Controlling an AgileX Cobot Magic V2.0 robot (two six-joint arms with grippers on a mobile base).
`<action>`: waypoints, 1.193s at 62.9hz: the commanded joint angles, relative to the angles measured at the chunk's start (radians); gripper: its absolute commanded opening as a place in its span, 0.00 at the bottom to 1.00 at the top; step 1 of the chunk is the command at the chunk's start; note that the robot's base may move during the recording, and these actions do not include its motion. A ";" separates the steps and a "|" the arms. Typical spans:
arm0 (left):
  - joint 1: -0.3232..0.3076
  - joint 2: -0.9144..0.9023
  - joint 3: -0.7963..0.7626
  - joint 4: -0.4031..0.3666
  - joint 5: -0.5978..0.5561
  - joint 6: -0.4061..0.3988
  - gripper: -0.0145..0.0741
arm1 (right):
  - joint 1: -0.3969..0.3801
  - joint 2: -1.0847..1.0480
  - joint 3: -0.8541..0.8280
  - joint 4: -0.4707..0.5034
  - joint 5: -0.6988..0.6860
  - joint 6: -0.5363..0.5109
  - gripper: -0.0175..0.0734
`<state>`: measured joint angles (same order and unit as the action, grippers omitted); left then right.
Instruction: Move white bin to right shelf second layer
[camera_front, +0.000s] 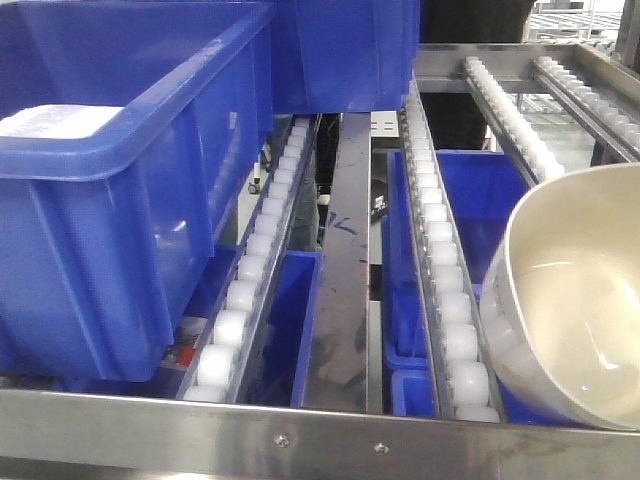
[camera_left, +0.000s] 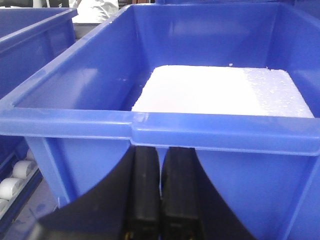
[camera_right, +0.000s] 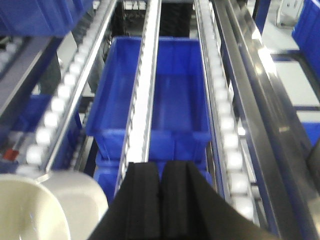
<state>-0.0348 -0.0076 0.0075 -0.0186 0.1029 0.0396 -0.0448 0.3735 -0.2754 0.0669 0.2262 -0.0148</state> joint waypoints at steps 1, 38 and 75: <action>-0.005 -0.017 0.027 -0.008 -0.081 -0.005 0.26 | -0.006 0.004 -0.020 0.004 -0.093 -0.011 0.25; -0.005 -0.017 0.027 -0.008 -0.081 -0.005 0.26 | -0.001 -0.175 0.135 0.003 -0.256 -0.076 0.25; -0.005 -0.017 0.027 -0.008 -0.081 -0.005 0.26 | 0.004 -0.403 0.307 -0.027 -0.258 -0.096 0.25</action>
<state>-0.0348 -0.0076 0.0075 -0.0186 0.1029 0.0396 -0.0429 -0.0093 0.0309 0.0488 0.0866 -0.1036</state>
